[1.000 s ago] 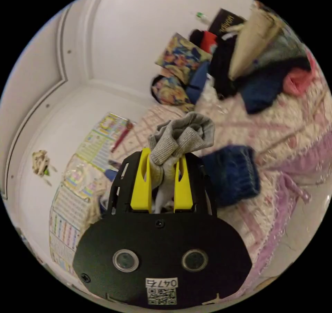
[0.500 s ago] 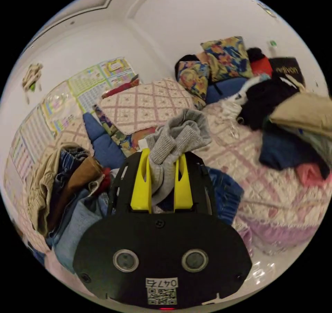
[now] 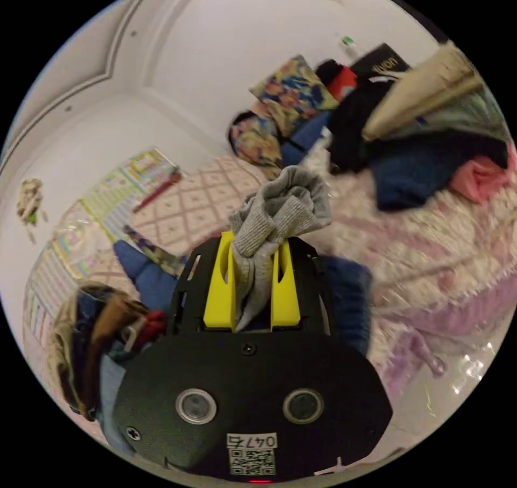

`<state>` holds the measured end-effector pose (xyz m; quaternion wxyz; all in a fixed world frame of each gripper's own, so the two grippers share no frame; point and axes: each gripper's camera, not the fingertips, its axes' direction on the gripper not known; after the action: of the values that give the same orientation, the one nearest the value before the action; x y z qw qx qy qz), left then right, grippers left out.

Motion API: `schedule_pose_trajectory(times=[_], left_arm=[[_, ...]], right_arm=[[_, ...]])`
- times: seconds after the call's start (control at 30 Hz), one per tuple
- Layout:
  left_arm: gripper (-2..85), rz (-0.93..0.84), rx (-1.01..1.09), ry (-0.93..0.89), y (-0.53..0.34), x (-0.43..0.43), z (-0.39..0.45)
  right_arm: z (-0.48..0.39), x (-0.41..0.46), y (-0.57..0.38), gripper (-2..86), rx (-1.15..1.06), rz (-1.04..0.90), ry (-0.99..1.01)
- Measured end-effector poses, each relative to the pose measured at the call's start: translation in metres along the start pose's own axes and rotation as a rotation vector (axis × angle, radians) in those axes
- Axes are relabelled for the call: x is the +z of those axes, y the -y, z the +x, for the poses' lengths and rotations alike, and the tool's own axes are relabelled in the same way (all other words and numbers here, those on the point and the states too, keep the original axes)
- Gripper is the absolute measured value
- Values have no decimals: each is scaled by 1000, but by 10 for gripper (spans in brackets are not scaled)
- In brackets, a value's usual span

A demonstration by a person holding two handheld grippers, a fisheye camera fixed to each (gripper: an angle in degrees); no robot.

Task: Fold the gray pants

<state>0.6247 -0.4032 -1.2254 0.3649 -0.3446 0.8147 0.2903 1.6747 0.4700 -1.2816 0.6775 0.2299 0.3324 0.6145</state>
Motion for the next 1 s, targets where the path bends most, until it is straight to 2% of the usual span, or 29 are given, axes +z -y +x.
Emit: schedule_pose_trajectory(times=[0.03,0.1,0.17,0.33,0.4,0.47,0.6,0.7,0.77,0.83,0.93,1.0], left_arm=[[-10,0,2,1,1,1,-1],[-10,-1,6,-6,7,4,-5],[-10,-2,6,-15,10,8,-10],[-10,-12,16,-5,17,20,-23],[-10,-9,19,10,17,25,-30],[-10,-7,23,20,16,27,-37],[-10,13,45,26,4,27,-52],[-10,15,55,17,-5,32,-65],[-10,10,57,9,-12,36,-75],[-10,9,63,1,-20,39,-84],[-10,17,69,-9,-36,44,-102],[-10,16,65,-6,-49,51,-118]], right_arm=[[13,1,-13,68,-38,-7,-46],[21,-6,-21,69,-47,60,39],[3,-4,-11,70,-61,0,-17],[-12,-7,1,71,244,-4,189],[-19,-5,-7,76,225,2,134],[-26,4,-20,99,60,-85,-89],[-30,-9,-38,159,-175,-127,-153],[-51,-52,-50,163,-438,0,-268],[-71,-81,-55,145,-679,115,-422],[-77,-92,-50,137,-791,150,-568],[-68,-109,-31,134,-782,187,-702],[-59,-111,-19,136,-756,110,-764]])
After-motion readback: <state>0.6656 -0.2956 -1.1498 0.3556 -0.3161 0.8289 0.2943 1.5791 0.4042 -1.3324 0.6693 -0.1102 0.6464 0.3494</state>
